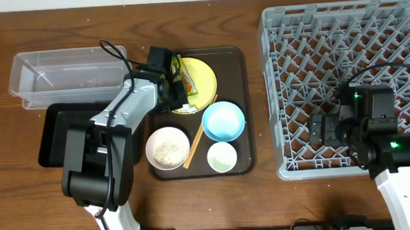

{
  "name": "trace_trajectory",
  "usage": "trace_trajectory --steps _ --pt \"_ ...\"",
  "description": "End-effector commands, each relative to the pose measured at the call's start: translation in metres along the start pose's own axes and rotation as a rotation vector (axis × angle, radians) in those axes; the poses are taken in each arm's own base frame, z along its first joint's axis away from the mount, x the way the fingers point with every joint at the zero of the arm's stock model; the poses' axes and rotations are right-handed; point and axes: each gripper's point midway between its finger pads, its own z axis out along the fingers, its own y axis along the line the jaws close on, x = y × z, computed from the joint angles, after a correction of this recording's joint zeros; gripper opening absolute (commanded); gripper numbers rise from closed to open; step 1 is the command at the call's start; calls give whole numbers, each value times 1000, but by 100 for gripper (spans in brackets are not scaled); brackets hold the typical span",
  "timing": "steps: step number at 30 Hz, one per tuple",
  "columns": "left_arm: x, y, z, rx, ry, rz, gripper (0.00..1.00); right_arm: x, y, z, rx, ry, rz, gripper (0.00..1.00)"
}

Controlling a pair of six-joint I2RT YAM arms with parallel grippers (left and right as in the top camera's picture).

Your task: Sort waste into correct bins and load items into the dishwasher rack

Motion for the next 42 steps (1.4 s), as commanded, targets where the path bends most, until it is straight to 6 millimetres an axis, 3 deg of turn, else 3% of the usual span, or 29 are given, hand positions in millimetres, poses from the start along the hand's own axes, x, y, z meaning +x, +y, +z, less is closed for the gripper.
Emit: trace_trajectory --steps 1,7,13,17,22,27,33,38,42 --pt "1 1 4 -13 8 7 6 -7 2 -6 -10 -23 0 99" --pt "-8 -3 -20 6 -40 6 6 -7 2 -6 -9 -23 0 99" --pt "-27 -8 -84 51 -181 1 6 -7 2 -6 -9 -23 0 99" --pt "-24 19 -128 -30 -242 -46 6 -7 2 -6 -9 -23 0 99" --pt "5 69 -158 -169 -190 -146 6 -7 2 -6 -9 -23 0 99" --pt "27 121 -165 -318 -115 -247 6 -7 2 -6 -9 -23 0 99" --pt "31 159 -151 -368 -130 -332 6 -7 2 -6 -9 -23 0 99" --pt "26 175 -129 -363 -178 -361 11 -7 2 -6 -9 -23 0 99" --pt "19 175 -125 -352 -204 -359 17 -7 2 -6 -9 -22 0 99"
